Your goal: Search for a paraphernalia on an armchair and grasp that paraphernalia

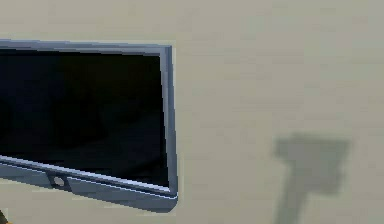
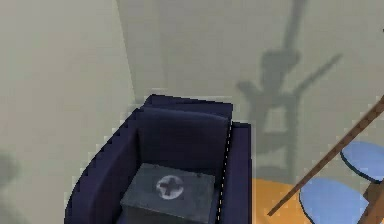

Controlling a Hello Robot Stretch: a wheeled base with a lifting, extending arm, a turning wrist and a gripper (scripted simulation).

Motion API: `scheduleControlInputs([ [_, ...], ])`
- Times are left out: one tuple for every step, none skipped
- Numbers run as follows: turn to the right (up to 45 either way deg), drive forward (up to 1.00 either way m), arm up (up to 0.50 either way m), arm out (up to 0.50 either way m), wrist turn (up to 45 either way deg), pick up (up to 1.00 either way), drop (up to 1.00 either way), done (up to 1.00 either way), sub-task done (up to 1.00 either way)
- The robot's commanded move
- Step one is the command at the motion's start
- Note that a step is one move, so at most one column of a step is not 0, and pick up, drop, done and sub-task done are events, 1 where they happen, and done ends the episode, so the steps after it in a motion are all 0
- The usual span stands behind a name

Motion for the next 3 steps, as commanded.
scheduleControlInputs([
  [0.0, 0.00, 0.40, 0.00, 0.0, 0.00, 0.00, 0.00, 0.00],
  [0.0, 0.00, 0.00, 0.20, 0.0, 0.00, 0.00, 0.00, 0.00],
  [0.0, 0.00, 0.00, 0.00, 45.0, 0.00, 0.00, 0.00, 0.00],
])
